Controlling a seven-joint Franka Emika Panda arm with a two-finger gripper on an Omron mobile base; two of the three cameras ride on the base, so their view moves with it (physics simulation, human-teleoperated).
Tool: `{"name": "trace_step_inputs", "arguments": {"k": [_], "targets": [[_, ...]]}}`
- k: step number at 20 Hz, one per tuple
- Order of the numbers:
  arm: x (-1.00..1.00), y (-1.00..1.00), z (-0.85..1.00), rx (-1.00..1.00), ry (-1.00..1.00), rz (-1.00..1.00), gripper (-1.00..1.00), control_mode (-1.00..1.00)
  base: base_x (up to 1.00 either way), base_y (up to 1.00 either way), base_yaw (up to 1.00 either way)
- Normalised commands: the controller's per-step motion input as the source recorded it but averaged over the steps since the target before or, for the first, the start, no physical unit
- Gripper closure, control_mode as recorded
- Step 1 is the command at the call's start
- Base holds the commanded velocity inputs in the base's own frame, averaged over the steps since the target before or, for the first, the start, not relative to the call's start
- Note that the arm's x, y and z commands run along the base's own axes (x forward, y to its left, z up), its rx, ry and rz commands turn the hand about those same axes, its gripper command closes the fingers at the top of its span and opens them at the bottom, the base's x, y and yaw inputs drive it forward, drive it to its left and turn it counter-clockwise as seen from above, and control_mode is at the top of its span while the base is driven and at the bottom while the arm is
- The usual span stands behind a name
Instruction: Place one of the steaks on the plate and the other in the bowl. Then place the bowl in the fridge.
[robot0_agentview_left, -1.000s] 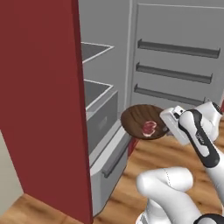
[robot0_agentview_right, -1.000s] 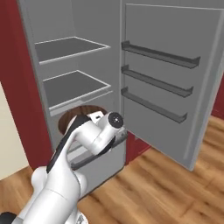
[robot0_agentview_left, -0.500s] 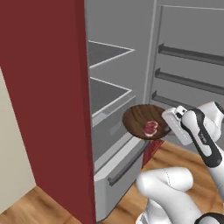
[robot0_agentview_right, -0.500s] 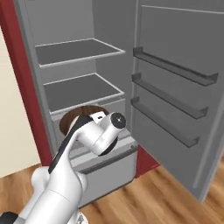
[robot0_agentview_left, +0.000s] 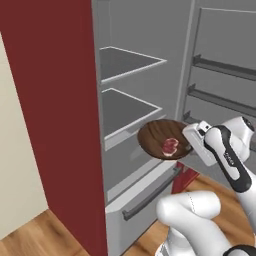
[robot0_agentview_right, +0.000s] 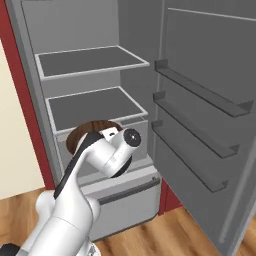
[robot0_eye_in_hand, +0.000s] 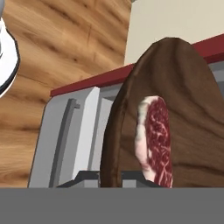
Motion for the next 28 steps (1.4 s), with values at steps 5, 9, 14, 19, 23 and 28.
{"name": "trace_step_inputs", "arguments": {"k": [5, 9, 14, 19, 23, 28], "targets": [[0.0, 0.0, 0.0, 0.0, 0.0, 0.0, 1.0, 1.0, 0.49, 0.02, 0.09], [0.0, 0.0, 0.0, 0.0, 0.0, 0.0, 1.0, 1.0, 0.63, 0.0, 0.24], [0.0, 0.0, 0.0, 0.0, 0.0, 0.0, 1.0, 1.0, 0.48, -0.25, 0.23], [0.0, 0.0, 0.0, 0.0, 0.0, 0.0, 1.0, 1.0, 0.18, -0.21, 0.09], [0.06, 0.01, 0.0, 0.0, -0.01, 0.0, 1.0, -1.0, 0.0, 0.01, 0.0], [0.53, 0.39, 0.02, 0.01, 0.01, -0.14, 1.0, -1.0, 0.0, 0.0, 0.0]]}}
